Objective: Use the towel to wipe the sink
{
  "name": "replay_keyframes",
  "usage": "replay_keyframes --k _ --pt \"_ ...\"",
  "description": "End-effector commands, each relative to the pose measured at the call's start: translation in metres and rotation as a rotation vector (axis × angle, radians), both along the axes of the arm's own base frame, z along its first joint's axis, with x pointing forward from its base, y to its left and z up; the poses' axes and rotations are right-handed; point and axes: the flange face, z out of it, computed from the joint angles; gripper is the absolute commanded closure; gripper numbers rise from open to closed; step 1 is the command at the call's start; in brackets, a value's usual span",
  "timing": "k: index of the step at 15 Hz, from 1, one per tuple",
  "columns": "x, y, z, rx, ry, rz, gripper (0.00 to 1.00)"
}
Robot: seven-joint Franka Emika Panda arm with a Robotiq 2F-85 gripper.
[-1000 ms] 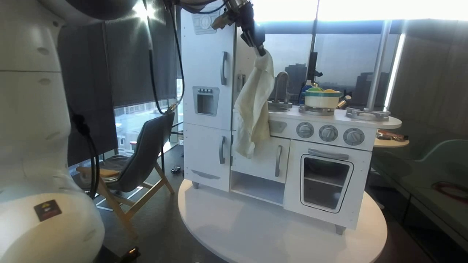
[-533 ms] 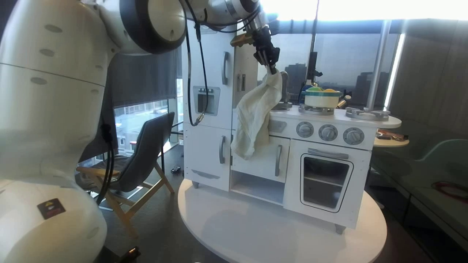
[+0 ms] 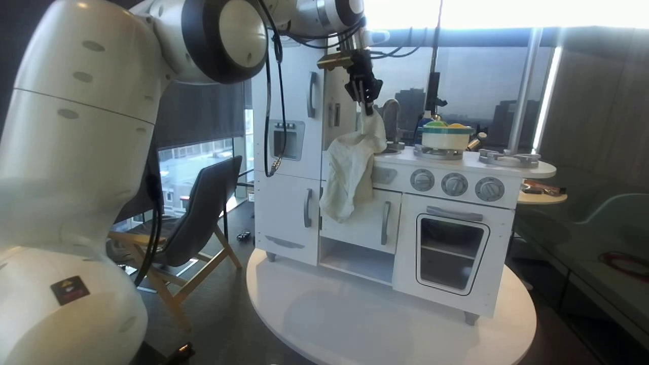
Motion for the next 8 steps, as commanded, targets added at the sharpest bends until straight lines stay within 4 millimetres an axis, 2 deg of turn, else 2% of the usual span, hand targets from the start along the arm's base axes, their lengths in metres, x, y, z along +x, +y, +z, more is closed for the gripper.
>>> replay_keyframes --k 1,4,8 --pt "-0.024 0.011 0.017 0.008 0.073 0.189 0.86" --pt "-0.032 -0.002 0.02 -0.028 0.128 0.275 0.86" --pt "-0.033 -0.031 0.013 -0.023 0.155 0.313 0.86"
